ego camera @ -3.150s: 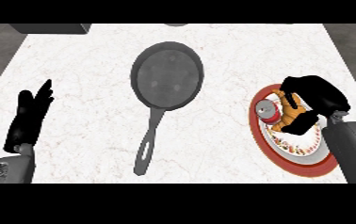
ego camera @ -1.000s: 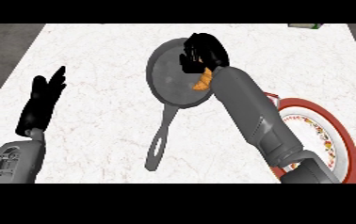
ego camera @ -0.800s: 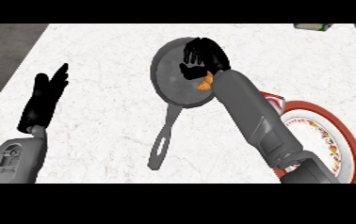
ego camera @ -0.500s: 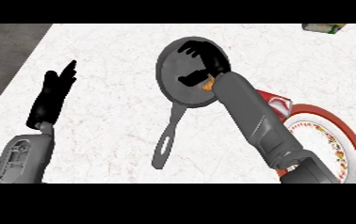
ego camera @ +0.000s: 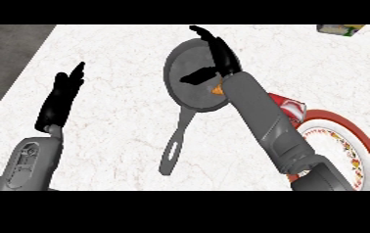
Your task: Pick the croissant from the plate and place it in the pan
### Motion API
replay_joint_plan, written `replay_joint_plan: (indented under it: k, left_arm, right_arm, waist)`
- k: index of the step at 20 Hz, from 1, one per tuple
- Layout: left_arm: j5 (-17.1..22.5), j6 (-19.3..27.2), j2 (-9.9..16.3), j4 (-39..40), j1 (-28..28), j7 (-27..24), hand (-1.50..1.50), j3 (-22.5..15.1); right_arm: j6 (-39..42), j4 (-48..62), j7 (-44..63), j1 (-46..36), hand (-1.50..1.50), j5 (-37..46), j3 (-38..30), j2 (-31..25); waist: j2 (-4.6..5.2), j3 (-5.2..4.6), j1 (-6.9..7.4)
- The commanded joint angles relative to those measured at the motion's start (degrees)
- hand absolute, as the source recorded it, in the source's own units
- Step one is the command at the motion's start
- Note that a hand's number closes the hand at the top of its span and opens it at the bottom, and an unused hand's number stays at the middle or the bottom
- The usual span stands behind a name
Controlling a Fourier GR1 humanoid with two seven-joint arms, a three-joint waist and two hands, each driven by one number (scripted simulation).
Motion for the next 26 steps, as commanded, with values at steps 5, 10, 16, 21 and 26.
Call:
replay_joint_plan:
  k: [5, 10, 16, 21, 26]
  left_arm:
    - [0.45, 0.23, 0.15, 0.94, 1.5, -0.91, 0.0, 1.07]
    - [2.2, -0.09, 2.83, -0.97, 5.67, -1.59, 0.0, 4.59]
    - [1.75, 1.15, 2.78, 1.03, 5.89, -2.46, 0.0, 5.64]
    - [-0.39, 3.12, 1.41, -2.17, 4.77, 0.27, 0.0, 3.62]
    - [0.57, 2.22, 0.91, -1.54, 6.76, -0.59, 0.0, 4.08]
  right_arm:
    - [-5.86, 1.23, -3.75, -1.3, -1.5, -9.1, -4.25, 0.01]
    - [-5.75, 4.47, -5.1, -1.34, -1.5, -8.78, -7.54, -0.92]
    - [4.95, 4.68, -6.37, -1.37, -1.5, -10.64, -10.27, -12.49]
    - [14.65, 5.16, -9.49, 1.33, -1.5, -11.62, -11.72, -19.23]
    - [23.98, 6.19, -11.83, 4.18, -1.5, -11.33, -12.1, -27.19]
  waist:
    - [-0.7, -0.08, -2.42]
    - [-1.45, -0.11, -6.34]
    - [-1.71, -0.12, -8.37]
    - [-1.83, -0.06, -8.61]
    - [-1.67, -0.05, -8.57]
